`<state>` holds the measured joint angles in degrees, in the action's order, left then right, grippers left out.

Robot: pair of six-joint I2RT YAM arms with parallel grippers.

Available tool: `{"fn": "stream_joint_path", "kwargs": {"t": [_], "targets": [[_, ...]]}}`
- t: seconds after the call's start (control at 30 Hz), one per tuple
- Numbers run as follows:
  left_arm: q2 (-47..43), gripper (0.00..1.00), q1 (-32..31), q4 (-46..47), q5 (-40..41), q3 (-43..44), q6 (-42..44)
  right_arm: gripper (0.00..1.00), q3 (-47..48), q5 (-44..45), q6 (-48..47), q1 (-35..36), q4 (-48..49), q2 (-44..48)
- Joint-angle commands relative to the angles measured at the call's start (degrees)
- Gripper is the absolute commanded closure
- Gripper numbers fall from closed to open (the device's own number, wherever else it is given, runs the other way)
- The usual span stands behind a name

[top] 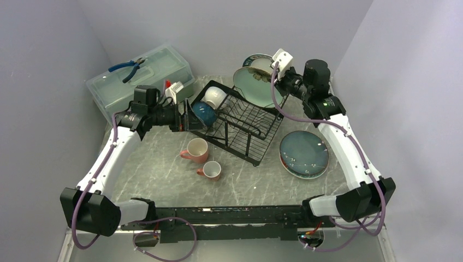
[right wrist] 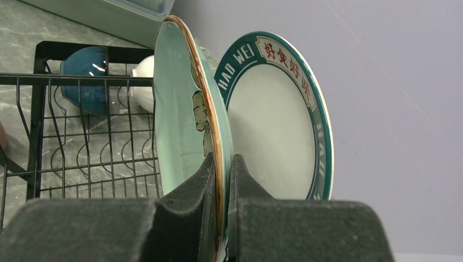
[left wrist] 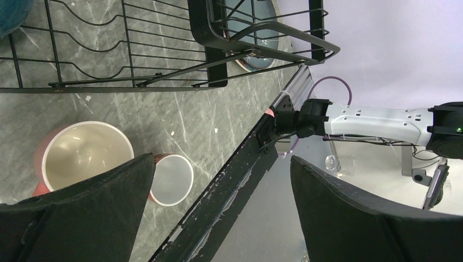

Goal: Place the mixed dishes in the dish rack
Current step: Insert the plate into the dish rack.

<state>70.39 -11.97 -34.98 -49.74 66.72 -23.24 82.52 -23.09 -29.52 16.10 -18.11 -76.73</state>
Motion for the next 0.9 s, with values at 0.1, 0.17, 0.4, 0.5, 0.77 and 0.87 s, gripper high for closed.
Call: {"fn": "stream_joint_path", "kwargs": {"t": [0.1,0.17,0.4,0.5,0.77,0.87], "targets": [[0.49,0.01,0.19,1.22,-2.20,0.36,0.75,1.00,-0.99,-1.15,1.44,-1.59,8.58,3.74],[0.45,0.01,0.19,1.51,-2.29,0.07,0.58,1.00,-1.48,-1.29,1.93,-1.60,8.89,3.93],[0.54,0.01,0.19,1.52,-2.47,-0.14,0.69,0.71,-2.71,-0.62,3.99,-1.60,11.72,5.43],[0.71,0.01,0.19,1.21,-2.34,-0.04,1.04,0.62,-1.89,0.01,4.90,-1.60,11.84,5.98],[0.70,0.01,0.19,0.99,-2.20,0.00,1.89,0.40,0.60,3.30,10.43,-1.60,9.61,8.87],[0.72,0.01,0.19,1.87,-2.84,-0.36,1.46,0.37,2.85,7.27,14.00,-1.61,5.26,9.81]]}}
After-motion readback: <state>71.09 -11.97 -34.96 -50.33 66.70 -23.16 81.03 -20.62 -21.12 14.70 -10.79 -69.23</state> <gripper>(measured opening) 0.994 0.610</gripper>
